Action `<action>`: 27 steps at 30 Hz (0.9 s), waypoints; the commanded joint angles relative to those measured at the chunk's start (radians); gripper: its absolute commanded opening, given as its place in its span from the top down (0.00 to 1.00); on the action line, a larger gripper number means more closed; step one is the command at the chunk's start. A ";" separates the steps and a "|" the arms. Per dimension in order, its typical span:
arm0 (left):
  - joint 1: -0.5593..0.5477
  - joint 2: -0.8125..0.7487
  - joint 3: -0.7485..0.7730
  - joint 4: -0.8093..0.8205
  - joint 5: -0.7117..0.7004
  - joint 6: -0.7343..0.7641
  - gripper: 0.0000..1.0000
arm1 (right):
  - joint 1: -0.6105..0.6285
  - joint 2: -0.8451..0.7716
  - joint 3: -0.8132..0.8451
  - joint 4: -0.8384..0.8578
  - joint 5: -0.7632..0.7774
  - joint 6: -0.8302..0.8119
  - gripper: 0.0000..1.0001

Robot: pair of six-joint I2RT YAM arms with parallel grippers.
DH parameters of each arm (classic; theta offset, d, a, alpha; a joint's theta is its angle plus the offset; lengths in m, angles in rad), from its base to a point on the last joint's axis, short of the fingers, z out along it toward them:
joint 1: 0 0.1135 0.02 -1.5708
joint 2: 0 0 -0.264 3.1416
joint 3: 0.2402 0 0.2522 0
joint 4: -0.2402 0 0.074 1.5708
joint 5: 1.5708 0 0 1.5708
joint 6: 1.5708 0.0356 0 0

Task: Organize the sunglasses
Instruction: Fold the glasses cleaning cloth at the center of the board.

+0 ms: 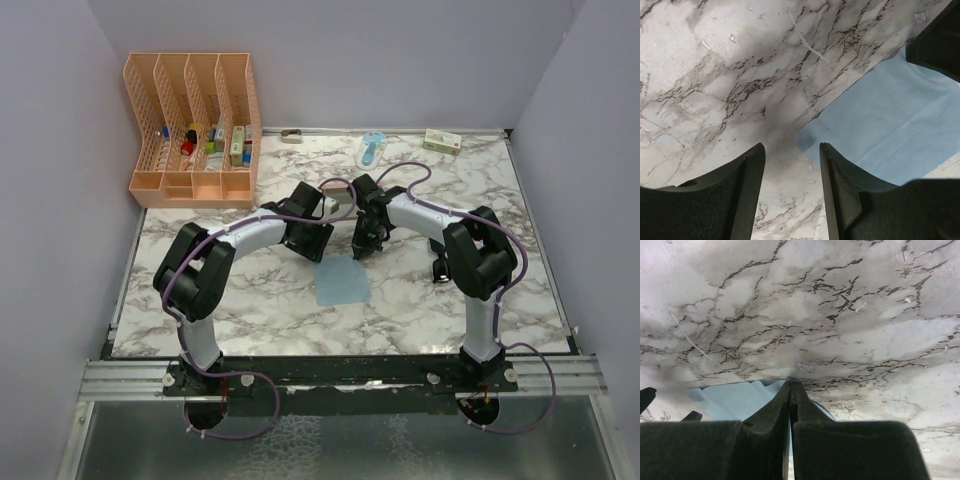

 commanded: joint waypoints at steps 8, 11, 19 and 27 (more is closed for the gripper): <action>-0.026 0.048 0.004 -0.001 -0.080 0.003 0.50 | 0.009 0.081 -0.053 0.011 0.000 -0.014 0.99; -0.026 0.078 0.018 -0.016 -0.102 0.005 0.52 | 0.009 0.079 -0.057 0.011 0.000 -0.014 0.99; -0.034 0.092 0.002 -0.014 -0.103 0.006 0.59 | 0.007 0.066 -0.074 -0.006 0.020 -0.005 0.99; -0.054 0.039 -0.051 -0.015 -0.087 0.009 0.63 | 0.007 0.057 -0.069 -0.020 0.033 -0.003 0.99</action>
